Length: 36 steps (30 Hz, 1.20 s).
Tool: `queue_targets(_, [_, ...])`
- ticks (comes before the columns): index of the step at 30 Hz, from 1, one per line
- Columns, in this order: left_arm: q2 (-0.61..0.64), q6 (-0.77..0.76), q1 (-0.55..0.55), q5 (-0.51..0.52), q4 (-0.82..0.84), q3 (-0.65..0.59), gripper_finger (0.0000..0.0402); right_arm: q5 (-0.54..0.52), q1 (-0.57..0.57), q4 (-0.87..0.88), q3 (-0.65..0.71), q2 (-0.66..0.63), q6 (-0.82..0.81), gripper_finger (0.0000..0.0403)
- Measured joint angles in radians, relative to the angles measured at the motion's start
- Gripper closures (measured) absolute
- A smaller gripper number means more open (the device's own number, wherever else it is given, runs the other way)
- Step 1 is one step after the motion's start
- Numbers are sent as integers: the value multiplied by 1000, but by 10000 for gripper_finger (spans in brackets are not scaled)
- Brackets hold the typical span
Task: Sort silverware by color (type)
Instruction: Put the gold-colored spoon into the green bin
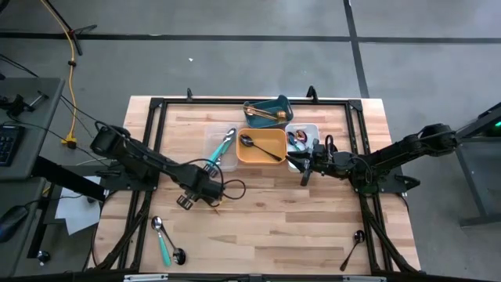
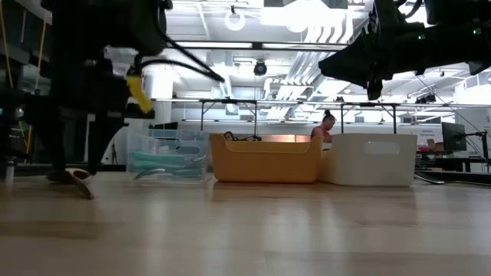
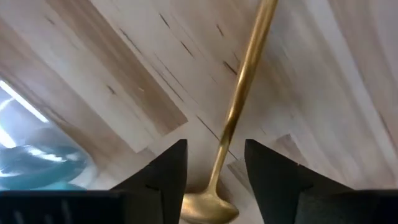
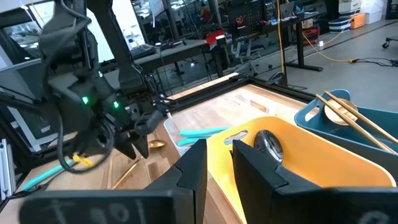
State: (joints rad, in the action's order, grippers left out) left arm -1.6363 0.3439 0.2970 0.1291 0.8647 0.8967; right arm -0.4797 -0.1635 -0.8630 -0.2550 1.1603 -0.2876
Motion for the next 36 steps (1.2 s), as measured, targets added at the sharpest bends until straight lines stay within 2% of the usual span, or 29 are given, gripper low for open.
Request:
queue_targets(7, [-63, 1, -10, 6, 7, 1, 239, 0, 0, 2, 0, 0, 0, 332])
queue_targets(16, [-80, -1, -40, -21, 7, 3, 256, 0, 0, 1, 0, 0, 0, 332])
queue_targets(22, [-81, 10, -43, -23, 4, 3, 298, 0, 0, 2, 0, 0, 0, 332])
queue_targets(29, [-83, 14, -45, -28, 4, 2, 388, 0, 0, 1, 0, 0, 0, 332])
queue_targets(36, [-90, -22, -45, -50, 84, 49, 392, 0, 0, 1, 0, 0, 0, 332])
